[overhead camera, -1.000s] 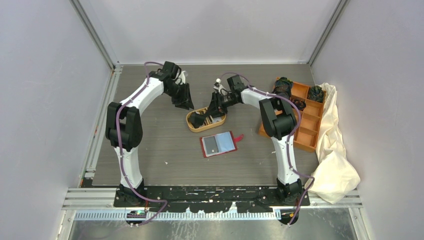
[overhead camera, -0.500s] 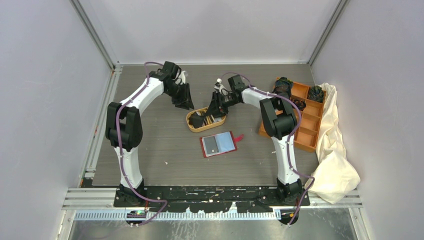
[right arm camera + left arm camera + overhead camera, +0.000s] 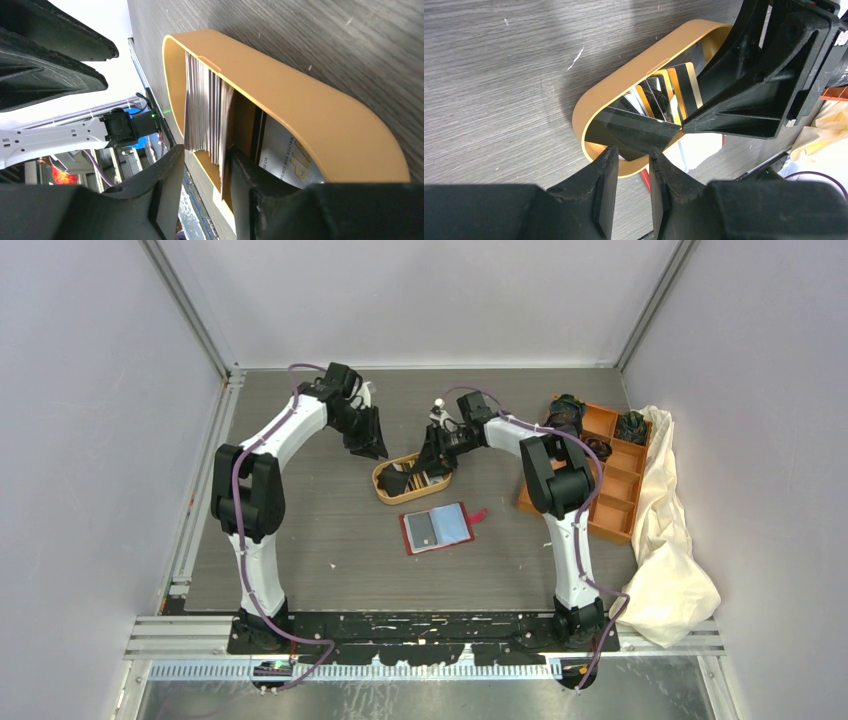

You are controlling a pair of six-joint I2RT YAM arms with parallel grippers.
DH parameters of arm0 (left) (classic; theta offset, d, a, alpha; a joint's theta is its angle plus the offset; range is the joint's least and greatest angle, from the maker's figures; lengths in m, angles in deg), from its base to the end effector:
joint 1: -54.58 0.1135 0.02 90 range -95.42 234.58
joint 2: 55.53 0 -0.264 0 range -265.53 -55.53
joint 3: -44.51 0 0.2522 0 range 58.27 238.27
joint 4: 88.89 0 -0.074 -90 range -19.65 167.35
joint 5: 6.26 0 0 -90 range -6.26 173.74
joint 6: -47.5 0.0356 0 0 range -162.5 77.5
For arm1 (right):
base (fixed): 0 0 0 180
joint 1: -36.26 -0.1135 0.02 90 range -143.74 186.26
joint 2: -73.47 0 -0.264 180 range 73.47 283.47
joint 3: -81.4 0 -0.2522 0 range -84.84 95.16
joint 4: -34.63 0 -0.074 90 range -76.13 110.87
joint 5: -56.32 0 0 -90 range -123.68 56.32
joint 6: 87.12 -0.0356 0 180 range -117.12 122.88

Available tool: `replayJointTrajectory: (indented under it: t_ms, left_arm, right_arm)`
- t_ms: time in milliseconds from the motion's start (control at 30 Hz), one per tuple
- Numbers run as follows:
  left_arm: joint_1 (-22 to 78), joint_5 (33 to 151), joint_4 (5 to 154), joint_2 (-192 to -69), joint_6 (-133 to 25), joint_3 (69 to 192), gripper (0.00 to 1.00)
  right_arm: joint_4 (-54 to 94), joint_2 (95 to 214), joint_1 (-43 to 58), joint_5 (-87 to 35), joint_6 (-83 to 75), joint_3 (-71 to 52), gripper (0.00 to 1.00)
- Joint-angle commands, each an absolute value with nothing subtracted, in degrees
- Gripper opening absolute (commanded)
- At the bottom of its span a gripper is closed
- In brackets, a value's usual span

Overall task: Put the credit cards into the card holder
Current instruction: Pick up the credit card from the storage box.

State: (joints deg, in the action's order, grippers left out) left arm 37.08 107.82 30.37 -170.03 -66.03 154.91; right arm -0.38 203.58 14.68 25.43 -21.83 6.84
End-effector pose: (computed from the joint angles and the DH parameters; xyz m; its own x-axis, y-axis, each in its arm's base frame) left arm 0.4022 -0.1420 0.2393 -0.9671 -0.0772 -0.2424 0.0588 0.8592 -0.5083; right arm 0.4220 0.1997 0.1305 -0.9765 -0.1555 -0.1489 -0.2019 0.4217 0.8840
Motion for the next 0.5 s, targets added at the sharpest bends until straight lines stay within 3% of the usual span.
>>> replayJointTrajectory:
  t_ms: [0,467]
  left_arm:
    - [37.5,109.5,31.6,-167.7,-65.5,156.4,0.3]
    - [37.6,109.6,31.7,-167.6,-65.5,156.4,0.3]
  right_arm:
    - [-0.1,198.8,15.4,27.3,-21.6,6.6,0.41]
    - [-1.3,198.0,16.6,25.4,-20.3,6.2,0.3]
